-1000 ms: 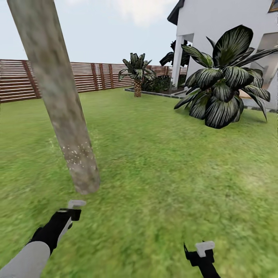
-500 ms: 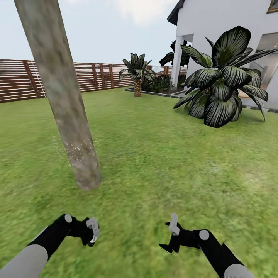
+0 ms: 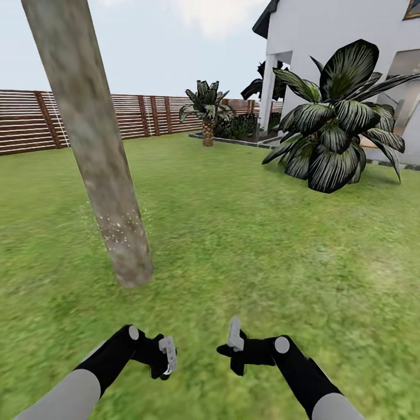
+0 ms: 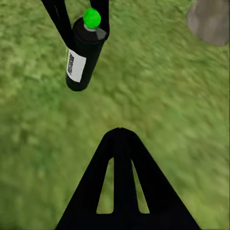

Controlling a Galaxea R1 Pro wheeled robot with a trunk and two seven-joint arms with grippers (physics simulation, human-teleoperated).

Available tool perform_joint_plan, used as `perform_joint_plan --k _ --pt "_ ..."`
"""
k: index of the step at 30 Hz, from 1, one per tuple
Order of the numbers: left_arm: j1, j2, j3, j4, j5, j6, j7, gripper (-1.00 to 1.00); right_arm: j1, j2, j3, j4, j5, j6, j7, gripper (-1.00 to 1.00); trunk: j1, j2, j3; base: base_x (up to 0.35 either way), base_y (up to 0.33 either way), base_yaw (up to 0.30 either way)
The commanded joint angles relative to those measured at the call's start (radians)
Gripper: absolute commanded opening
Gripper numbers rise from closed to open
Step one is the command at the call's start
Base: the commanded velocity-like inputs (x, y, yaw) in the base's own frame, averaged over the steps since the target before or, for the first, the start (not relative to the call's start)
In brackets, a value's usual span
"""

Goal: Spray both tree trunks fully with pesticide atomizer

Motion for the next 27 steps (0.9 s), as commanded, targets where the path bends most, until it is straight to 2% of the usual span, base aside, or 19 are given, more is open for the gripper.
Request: perform_joint_plan --k 1,4,9,19,24,25,26,27 --pt "0.000 -0.004 -0.005 -0.002 -0.001 0.007 -0.003 -1.00 -0.003 0.001 0.009 -0.002 0.009 -0.006 0.001 -1.00 0.000 0.000 -0.001 0.000 0.000 0.000" --pt "0.000 -0.025 -0.005 -0.002 -0.002 0.006 -0.002 -1.00 -0.017 0.005 0.024 -0.002 0.006 -0.006 0.001 -1.00 0.000 0.000 -0.001 0.000 0.000 0.000" --pt "0.000 -0.047 -0.003 -0.003 -0.001 0.005 -0.002 -1.00 -0.025 0.015 0.026 -0.003 0.005 -0.006 0.000 -1.00 0.000 0.000 -0.001 0.000 0.000 0.000" --pt "0.000 -0.064 0.001 -0.002 0.010 -0.007 -0.001 -1.00 -0.040 0.016 0.026 -0.004 0.004 -0.006 -0.001 -1.00 0.000 0.000 -0.001 0.000 0.000 0.000" --pt "0.000 -0.087 0.008 -0.002 0.015 -0.006 0.001 -1.00 -0.040 0.017 0.026 -0.004 0.004 -0.006 -0.001 -1.00 0.000 0.000 -0.001 0.000 0.000 0.000" --pt "0.000 -0.093 0.008 -0.002 0.030 -0.006 0.001 -1.00 -0.040 0.017 0.025 -0.004 0.004 -0.006 -0.001 -1.00 0.000 0.000 -0.001 0.000 0.000 0.000" --pt "0.000 -0.099 0.009 -0.002 0.065 -0.006 0.001 -1.00 -0.040 0.017 0.026 -0.004 0.004 -0.006 -0.001 -1.00 0.000 0.000 -0.001 0.000 0.000 0.000" --pt "0.000 -0.099 0.009 -0.002 0.070 -0.007 0.001 -1.00 -0.040 0.016 0.026 -0.004 0.004 -0.006 -0.001 -1.00 0.000 0.000 -0.001 0.000 0.000 0.000"
